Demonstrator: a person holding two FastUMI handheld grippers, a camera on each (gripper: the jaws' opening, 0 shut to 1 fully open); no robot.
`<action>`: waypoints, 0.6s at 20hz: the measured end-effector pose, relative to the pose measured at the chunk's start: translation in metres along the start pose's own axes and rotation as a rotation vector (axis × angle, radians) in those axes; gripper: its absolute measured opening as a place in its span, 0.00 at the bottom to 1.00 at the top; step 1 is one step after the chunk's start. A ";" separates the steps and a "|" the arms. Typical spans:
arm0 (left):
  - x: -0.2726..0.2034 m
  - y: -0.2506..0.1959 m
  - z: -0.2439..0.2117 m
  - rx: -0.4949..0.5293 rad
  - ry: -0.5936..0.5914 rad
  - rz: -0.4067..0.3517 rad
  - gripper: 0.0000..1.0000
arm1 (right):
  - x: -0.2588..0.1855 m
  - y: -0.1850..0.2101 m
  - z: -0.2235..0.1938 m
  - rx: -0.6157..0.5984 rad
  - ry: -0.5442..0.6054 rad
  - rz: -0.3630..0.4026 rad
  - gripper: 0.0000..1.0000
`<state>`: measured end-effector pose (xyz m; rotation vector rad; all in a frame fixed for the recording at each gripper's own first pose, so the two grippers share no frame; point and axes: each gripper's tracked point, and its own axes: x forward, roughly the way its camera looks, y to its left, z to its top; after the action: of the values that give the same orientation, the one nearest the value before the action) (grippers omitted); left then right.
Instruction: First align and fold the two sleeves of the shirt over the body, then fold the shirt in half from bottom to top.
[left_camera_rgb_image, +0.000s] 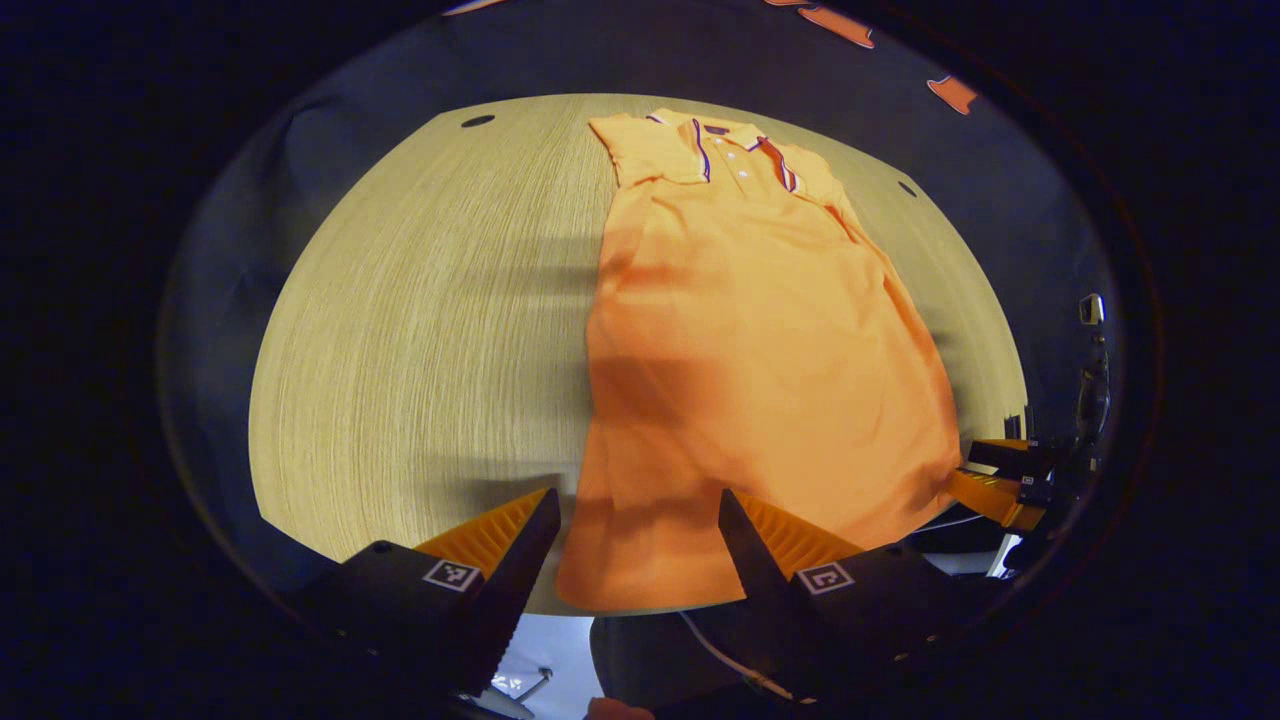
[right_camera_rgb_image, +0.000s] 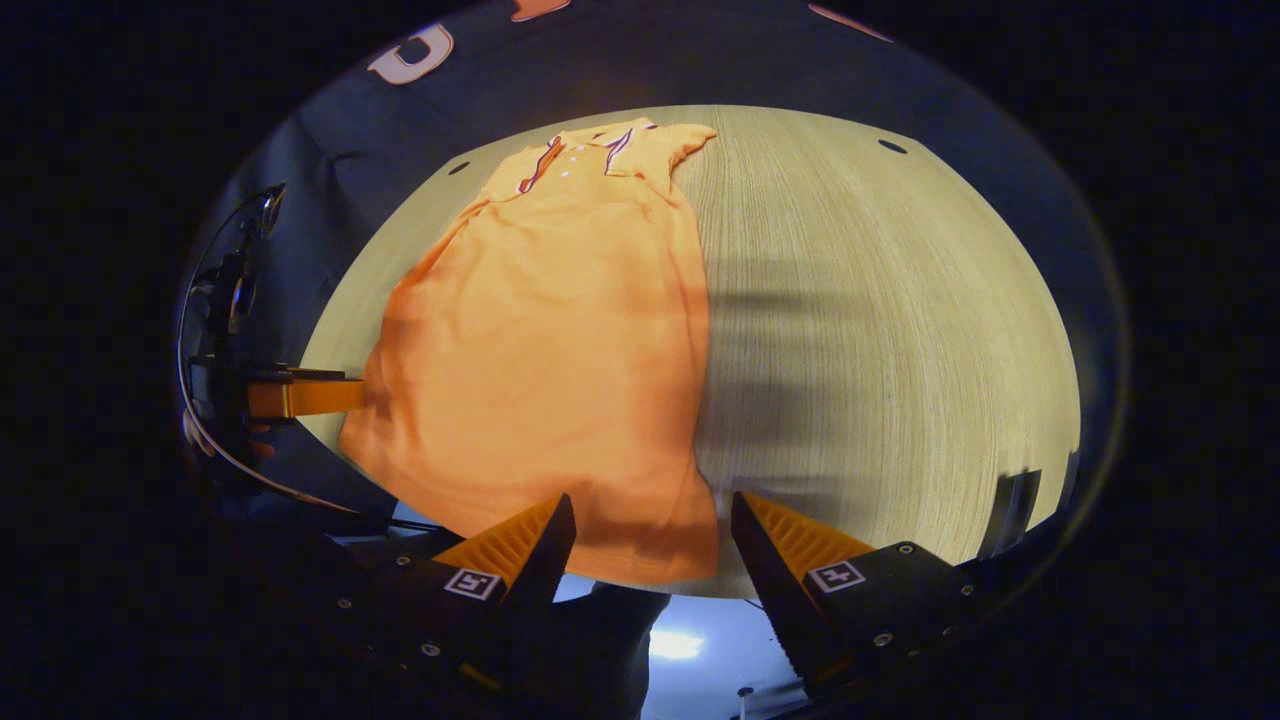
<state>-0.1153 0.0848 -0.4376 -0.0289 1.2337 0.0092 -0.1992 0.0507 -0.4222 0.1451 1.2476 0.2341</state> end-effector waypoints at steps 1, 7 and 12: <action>0.003 0.001 -0.005 -0.004 0.012 0.005 0.99 | 0.002 0.002 -0.004 -0.003 0.008 0.001 0.95; 0.009 0.015 -0.012 0.040 0.013 0.031 0.97 | 0.005 -0.004 -0.012 -0.016 0.019 -0.021 0.93; 0.009 -0.005 -0.021 0.192 -0.032 0.061 0.99 | 0.008 -0.008 -0.014 -0.058 0.007 -0.075 0.80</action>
<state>-0.1323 0.0792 -0.4530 0.1750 1.1988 -0.0556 -0.2089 0.0449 -0.4360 0.0477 1.2490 0.2054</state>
